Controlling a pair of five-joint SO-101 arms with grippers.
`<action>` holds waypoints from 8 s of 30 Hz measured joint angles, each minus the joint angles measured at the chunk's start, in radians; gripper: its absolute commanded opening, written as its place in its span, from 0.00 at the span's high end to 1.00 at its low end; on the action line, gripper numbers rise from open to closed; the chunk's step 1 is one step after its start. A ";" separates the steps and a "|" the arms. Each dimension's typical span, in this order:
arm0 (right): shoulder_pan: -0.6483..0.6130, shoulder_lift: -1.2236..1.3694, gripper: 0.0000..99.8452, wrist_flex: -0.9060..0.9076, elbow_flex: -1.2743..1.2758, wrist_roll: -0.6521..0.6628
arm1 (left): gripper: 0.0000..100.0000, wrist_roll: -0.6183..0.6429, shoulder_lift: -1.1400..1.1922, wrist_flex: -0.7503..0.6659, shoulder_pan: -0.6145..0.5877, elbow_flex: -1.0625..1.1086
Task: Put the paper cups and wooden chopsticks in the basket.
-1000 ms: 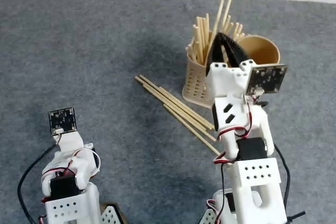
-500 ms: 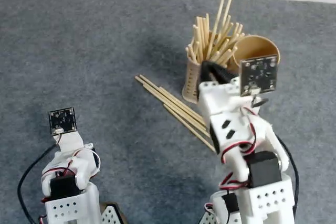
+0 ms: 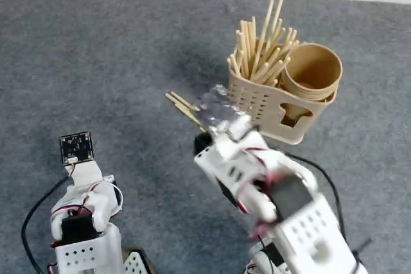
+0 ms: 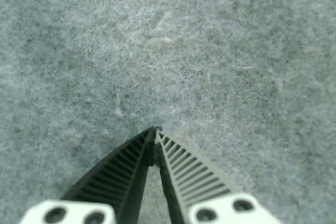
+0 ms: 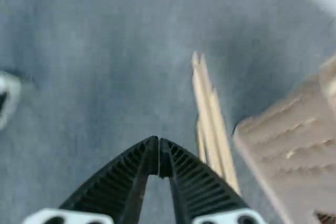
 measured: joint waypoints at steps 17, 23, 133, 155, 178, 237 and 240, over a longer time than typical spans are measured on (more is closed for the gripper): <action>0.025 0.562 0.73 0.025 -0.091 0.118 | 0.99 0.000 0.000 0.000 0.000 0.000; 0.066 0.752 0.73 0.025 -0.184 0.173 | 0.99 0.000 0.000 0.000 0.000 0.000; 0.002 1.143 0.99 0.017 -0.358 0.224 | 0.99 0.000 0.000 0.000 0.000 0.000; 0.006 1.143 0.89 0.066 -0.358 0.224 | 0.99 0.000 0.000 0.000 0.000 0.000; 0.038 1.030 0.94 0.008 -0.348 0.224 | 0.99 0.000 0.000 0.000 0.000 0.000; 0.066 1.142 0.90 -0.227 -0.361 0.100 | 0.99 0.000 0.000 0.000 0.000 0.000; 0.074 1.191 0.93 -0.238 -0.382 0.100 | 0.99 0.000 0.000 0.000 0.000 0.000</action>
